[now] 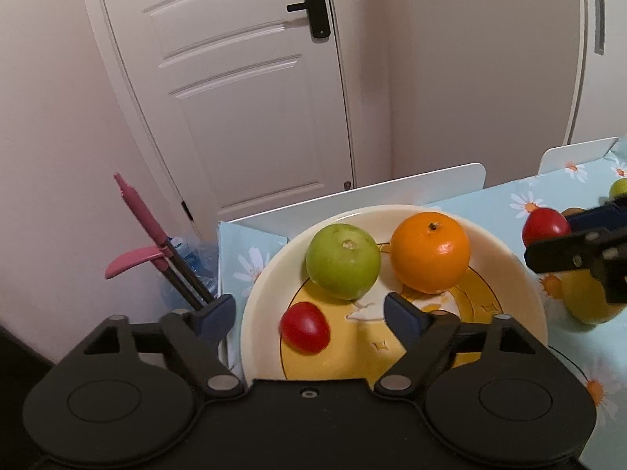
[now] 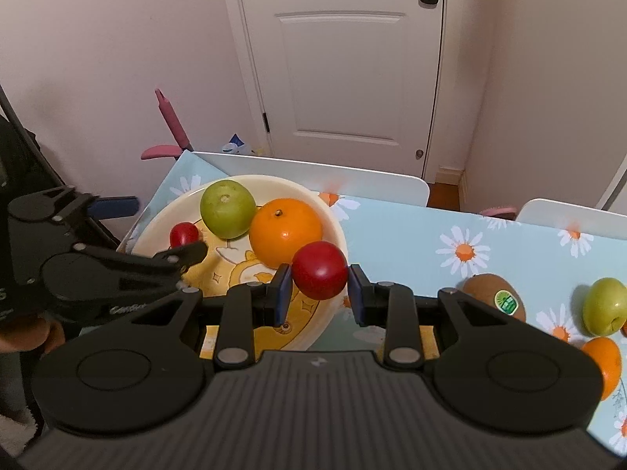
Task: Organize fruits
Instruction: 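Lower the red tomato into the bowl and open the right tool, then move both tools back toward the large brown apple and orange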
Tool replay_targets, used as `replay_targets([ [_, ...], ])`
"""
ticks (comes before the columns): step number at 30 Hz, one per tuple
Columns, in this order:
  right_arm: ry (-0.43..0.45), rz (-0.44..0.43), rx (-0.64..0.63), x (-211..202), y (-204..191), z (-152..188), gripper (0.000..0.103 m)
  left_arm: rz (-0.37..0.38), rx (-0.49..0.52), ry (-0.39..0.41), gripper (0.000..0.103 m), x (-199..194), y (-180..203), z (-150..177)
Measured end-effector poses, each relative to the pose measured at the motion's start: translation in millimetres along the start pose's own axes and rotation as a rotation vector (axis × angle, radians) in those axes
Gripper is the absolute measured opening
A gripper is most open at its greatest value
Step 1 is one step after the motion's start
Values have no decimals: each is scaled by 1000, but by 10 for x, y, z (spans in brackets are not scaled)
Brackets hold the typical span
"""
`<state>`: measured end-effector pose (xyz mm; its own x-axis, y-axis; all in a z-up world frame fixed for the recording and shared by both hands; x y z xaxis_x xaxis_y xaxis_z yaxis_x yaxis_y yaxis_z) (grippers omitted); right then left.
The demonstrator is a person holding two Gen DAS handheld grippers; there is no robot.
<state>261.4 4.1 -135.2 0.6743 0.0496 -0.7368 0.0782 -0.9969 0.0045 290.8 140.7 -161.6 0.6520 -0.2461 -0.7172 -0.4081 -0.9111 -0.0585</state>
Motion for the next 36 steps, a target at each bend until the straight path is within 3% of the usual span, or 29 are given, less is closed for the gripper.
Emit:
replay_targets([
  [7, -10, -23, -57, 15, -20, -11, 45, -11, -63, 0, 99, -259, -23, 76],
  [24, -24, -57, -220, 370, -278, 157, 46, -6, -134, -41, 101, -456, 95, 320],
  [25, -18, -61, -217, 357, -280, 156, 48, -7, -136, -42, 101, -461, 95, 332],
  [26, -3, -69, -207, 326, -278, 143, 63, -7, -139, -41, 101, -467, 95, 341],
  [27, 6, -73, -202, 299, -277, 134, 86, -8, -143, -39, 101, -478, 94, 347],
  [29, 41, -65, -189, 216, -249, 94, 103, -9, -148, -38, 102, -495, 103, 358],
  [36, 60, -53, -146, 15, -143, 66, 103, -34, -133, -30, 101, -618, 149, 368],
])
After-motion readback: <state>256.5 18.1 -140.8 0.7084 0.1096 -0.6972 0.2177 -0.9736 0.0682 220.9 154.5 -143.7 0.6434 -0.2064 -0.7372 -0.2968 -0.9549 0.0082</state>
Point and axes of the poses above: each gripper's, at about its wrist camera, not at the fingertips, and x roughly the way its jaws point, y to its right, z to its underside, the point moved 10 cm from there along x, roughly the way its jaws point, and after that the axes turned 10 degrees about z, right-handed, at the moved point
